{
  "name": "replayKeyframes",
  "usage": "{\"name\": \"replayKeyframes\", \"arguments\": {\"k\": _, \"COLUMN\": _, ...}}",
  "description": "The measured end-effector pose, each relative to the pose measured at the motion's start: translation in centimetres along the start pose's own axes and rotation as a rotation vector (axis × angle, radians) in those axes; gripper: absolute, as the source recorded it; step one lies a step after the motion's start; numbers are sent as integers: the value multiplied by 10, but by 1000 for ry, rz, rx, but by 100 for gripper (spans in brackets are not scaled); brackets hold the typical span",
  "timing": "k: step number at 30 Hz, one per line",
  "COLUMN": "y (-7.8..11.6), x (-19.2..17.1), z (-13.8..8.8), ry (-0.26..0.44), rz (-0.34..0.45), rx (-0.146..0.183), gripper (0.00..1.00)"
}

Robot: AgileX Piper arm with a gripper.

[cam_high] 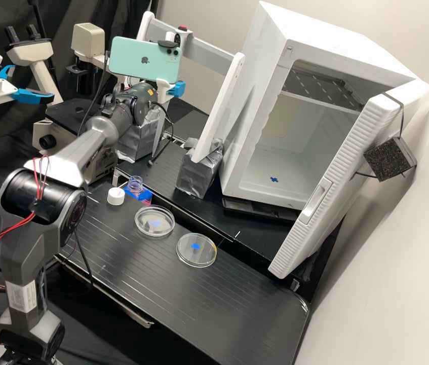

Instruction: Use the pipette

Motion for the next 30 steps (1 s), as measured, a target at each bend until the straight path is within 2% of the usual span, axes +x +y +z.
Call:
{"name": "replayKeyframes", "arguments": {"k": 2, "y": -4, "x": 1, "z": 2, "ry": 8, "rz": 9, "rx": -8, "gripper": 100}}
{"name": "replayKeyframes", "arguments": {"k": 3, "y": -5, "x": 1, "z": 3, "ry": 8, "rz": 10, "rx": 9, "gripper": 100}}
{"name": "replayKeyframes", "arguments": {"k": 4, "y": -8, "x": 1, "z": 5, "ry": 10, "rz": 8, "rx": -8, "gripper": 100}}
{"name": "replayKeyframes", "arguments": {"k": 8, "y": -22, "x": -8, "z": 12, "ry": 33, "rz": -20, "rx": -23, "gripper": 100}}
{"name": "replayKeyframes", "arguments": {"k": 9, "y": -26, "x": -14, "z": 13, "ry": 49, "rz": -21, "rx": -17, "gripper": 100}}
{"name": "replayKeyframes", "arguments": {"k": 10, "y": -27, "x": -20, "z": 14, "ry": 62, "rz": -12, "rx": 17, "gripper": 100}}
{"name": "replayKeyframes", "arguments": {"k": 12, "y": -30, "x": -32, "z": 18, "ry": 73, "rz": 18, "rx": 27, "gripper": 100}}
{"name": "replayKeyframes", "arguments": {"k": 14, "y": -31, "x": -51, "z": 28, "ry": 89, "rz": 88, "rx": 98, "gripper": 100}}
{"name": "replayKeyframes", "arguments": {"k": 15, "y": -31, "x": -61, "z": 33, "ry": 98, "rz": 131, "rx": 115, "gripper": 100}}
{"name": "replayKeyframes", "arguments": {"k": 17, "y": -32, "x": -78, "z": 42, "ry": 118, "rz": 214, "rx": 119, "gripper": 100}}
{"name": "replayKeyframes", "arguments": {"k": 19, "y": -37, "x": -97, "z": 54, "ry": 143, "rz": 298, "rx": 103, "gripper": 100}}
{"name": "replayKeyframes", "arguments": {"k": 23, "y": -45, "x": -131, "z": 75, "ry": 179, "rz": 460, "rx": 123, "gripper": 100}}
{"name": "replayKeyframes", "arguments": {"k": 27, "y": -60, "x": -154, "z": 104, "ry": 227, "rz": 595, "rx": 180, "gripper": 100}}
{"name": "replayKeyframes", "arguments": {"k": 30, "y": -72, "x": -163, "z": 118, "ry": 255, "rz": 625, "rx": 212, "gripper": 100}}
